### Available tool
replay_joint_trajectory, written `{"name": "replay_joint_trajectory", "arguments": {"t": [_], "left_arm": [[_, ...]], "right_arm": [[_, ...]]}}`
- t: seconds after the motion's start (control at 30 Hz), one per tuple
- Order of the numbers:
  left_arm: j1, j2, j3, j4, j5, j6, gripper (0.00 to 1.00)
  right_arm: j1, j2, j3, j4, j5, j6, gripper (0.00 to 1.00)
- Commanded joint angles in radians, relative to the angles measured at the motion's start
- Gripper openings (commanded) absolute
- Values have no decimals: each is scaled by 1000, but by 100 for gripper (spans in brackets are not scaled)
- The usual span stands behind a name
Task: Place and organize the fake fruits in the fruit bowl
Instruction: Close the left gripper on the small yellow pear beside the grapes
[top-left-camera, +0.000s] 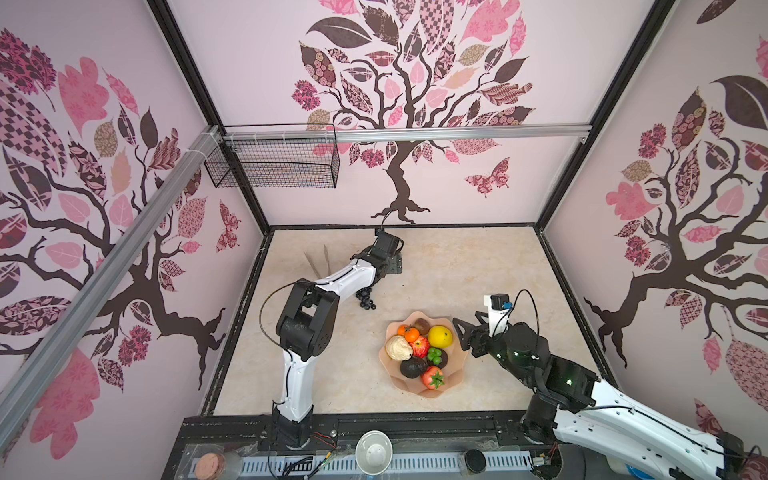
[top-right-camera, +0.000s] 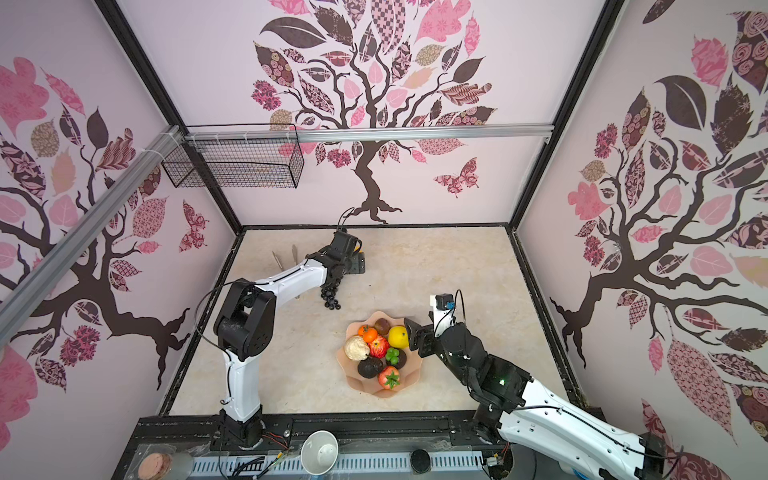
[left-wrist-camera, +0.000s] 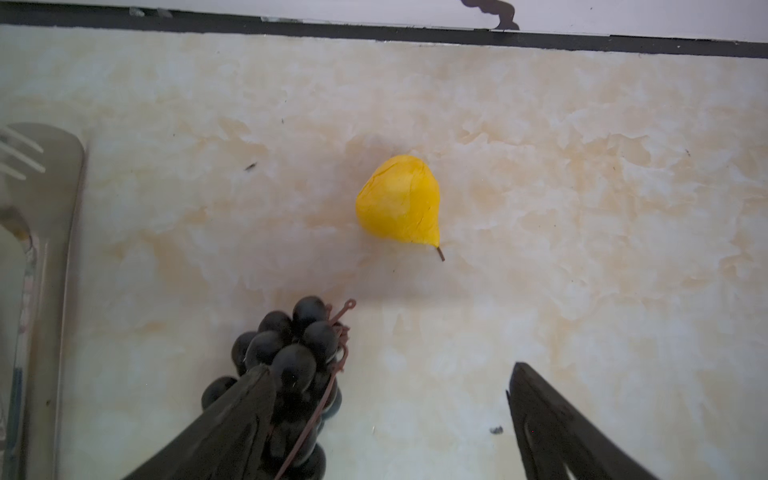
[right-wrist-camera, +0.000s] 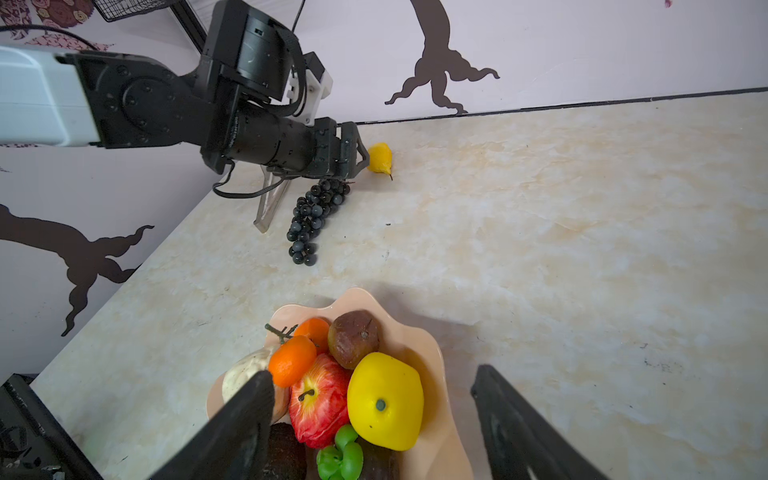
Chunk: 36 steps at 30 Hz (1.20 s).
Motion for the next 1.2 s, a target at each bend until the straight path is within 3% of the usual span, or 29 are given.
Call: {"name": "replay_joint_trajectory", "arguments": {"t": [0.0, 0.27, 0.67, 1.03, 1.17], "left_arm": [[7, 74, 152, -66, -25, 51, 92], [32, 260, 393, -113, -44, 70, 89], [67, 498, 720, -246, 29, 15, 87], [78, 573, 828, -304, 81, -27, 70], [84, 589, 844, -333, 99, -40, 72]], "right_arm": [[6, -12, -12, -2, -12, 24, 80], [6, -16, -51, 14, -43, 68, 81], [6, -7, -95, 47, -76, 126, 81], [6, 9, -105, 58, -78, 137, 81], [6, 11, -101, 57, -79, 137, 81]]}}
